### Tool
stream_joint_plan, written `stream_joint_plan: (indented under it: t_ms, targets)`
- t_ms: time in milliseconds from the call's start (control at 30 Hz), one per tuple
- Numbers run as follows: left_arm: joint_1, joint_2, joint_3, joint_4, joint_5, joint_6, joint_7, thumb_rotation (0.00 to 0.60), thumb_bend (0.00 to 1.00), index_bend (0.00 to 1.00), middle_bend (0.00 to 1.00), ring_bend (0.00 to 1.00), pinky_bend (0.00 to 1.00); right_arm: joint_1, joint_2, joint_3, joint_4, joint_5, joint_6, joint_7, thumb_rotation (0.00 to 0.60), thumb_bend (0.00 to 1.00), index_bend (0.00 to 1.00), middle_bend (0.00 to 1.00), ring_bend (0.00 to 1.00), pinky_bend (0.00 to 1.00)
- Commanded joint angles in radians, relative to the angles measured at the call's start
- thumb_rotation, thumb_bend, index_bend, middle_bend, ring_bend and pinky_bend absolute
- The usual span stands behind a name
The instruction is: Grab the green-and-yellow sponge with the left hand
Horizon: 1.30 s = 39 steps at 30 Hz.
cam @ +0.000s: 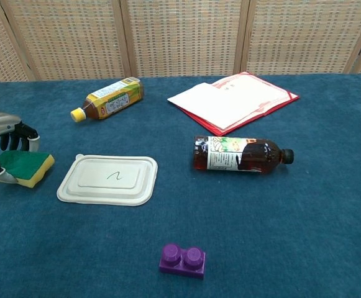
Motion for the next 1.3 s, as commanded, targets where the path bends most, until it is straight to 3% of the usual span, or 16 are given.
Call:
stream_joint_plan:
  t_ms: [33, 100, 133, 233, 300, 467, 533, 667, 800, 900, 1067, 1300]
  targets:
    - [-0.001, -0.009, -0.002, 0.011, 0.001, -0.004, -0.022, 0.600, 0.11, 0.43, 0.50, 0.45, 0.40, 0.000, 0.000, -0.001, 0.000, 0.001, -0.002, 0.001, 0.600, 0.00, 0.00, 0.00, 0.00, 0.00]
    - [-0.003, -0.012, -0.001, 0.016, 0.000, -0.009, -0.021, 0.600, 0.10, 0.40, 0.47, 0.40, 0.36, 0.001, 0.001, -0.001, 0.000, 0.002, -0.004, 0.001, 0.600, 0.00, 0.00, 0.00, 0.00, 0.00]
    - [-0.003, -0.011, 0.000, 0.015, -0.003, -0.015, -0.018, 0.600, 0.09, 0.37, 0.42, 0.31, 0.30, 0.001, 0.001, -0.001, 0.000, 0.002, -0.004, 0.002, 0.600, 0.00, 0.00, 0.00, 0.00, 0.00]
    - [-0.005, 0.008, 0.002, -0.014, -0.029, -0.051, -0.002, 0.600, 0.02, 0.11, 0.12, 0.03, 0.08, 0.000, 0.001, -0.001, -0.001, 0.000, -0.002, 0.001, 0.600, 0.00, 0.00, 0.00, 0.00, 0.00]
    - [-0.004, 0.027, 0.001, -0.042, -0.039, -0.056, 0.004, 0.600, 0.01, 0.01, 0.01, 0.00, 0.01, 0.000, 0.001, -0.001, -0.002, 0.000, -0.002, 0.003, 0.600, 0.00, 0.00, 0.00, 0.00, 0.00]
    - [0.035, 0.132, -0.020, -0.177, -0.031, 0.049, 0.001, 0.600, 0.00, 0.00, 0.00, 0.00, 0.00, -0.003, 0.008, -0.002, -0.011, -0.008, 0.006, 0.012, 0.600, 0.00, 0.00, 0.00, 0.00, 0.00]
    - [0.084, 0.206, -0.042, -0.275, -0.012, 0.175, -0.017, 0.600, 0.00, 0.00, 0.00, 0.00, 0.00, -0.005, 0.012, -0.004, -0.019, -0.015, 0.010, 0.017, 0.600, 0.00, 0.00, 0.00, 0.00, 0.00]
    - [0.156, 0.272, -0.056, -0.383, -0.001, 0.319, -0.019, 0.600, 0.00, 0.00, 0.00, 0.00, 0.00, -0.008, 0.019, -0.006, -0.026, -0.023, 0.015, 0.025, 0.600, 0.00, 0.00, 0.00, 0.00, 0.00]
    - [0.278, 0.320, -0.059, -0.520, -0.048, 0.513, 0.080, 0.600, 0.00, 0.00, 0.00, 0.00, 0.00, -0.010, 0.026, -0.011, -0.034, -0.032, 0.016, 0.036, 0.600, 0.00, 0.00, 0.00, 0.00, 0.00]
    - [0.367, 0.342, -0.029, -0.625, -0.065, 0.617, 0.137, 0.600, 0.00, 0.00, 0.00, 0.00, 0.00, -0.010, 0.027, -0.013, -0.029, -0.040, 0.018, 0.045, 0.600, 0.00, 0.00, 0.00, 0.00, 0.00]
    - [0.434, 0.368, 0.020, -0.650, -0.038, 0.645, 0.093, 0.600, 0.01, 0.00, 0.00, 0.00, 0.00, -0.015, 0.030, -0.013, -0.026, -0.053, 0.033, 0.057, 0.600, 0.00, 0.00, 0.00, 0.00, 0.00]
    - [0.449, 0.373, 0.026, -0.620, -0.004, 0.631, 0.056, 0.600, 0.01, 0.00, 0.00, 0.00, 0.00, -0.020, 0.037, -0.018, -0.039, -0.072, 0.047, 0.062, 0.600, 0.00, 0.00, 0.00, 0.00, 0.00]
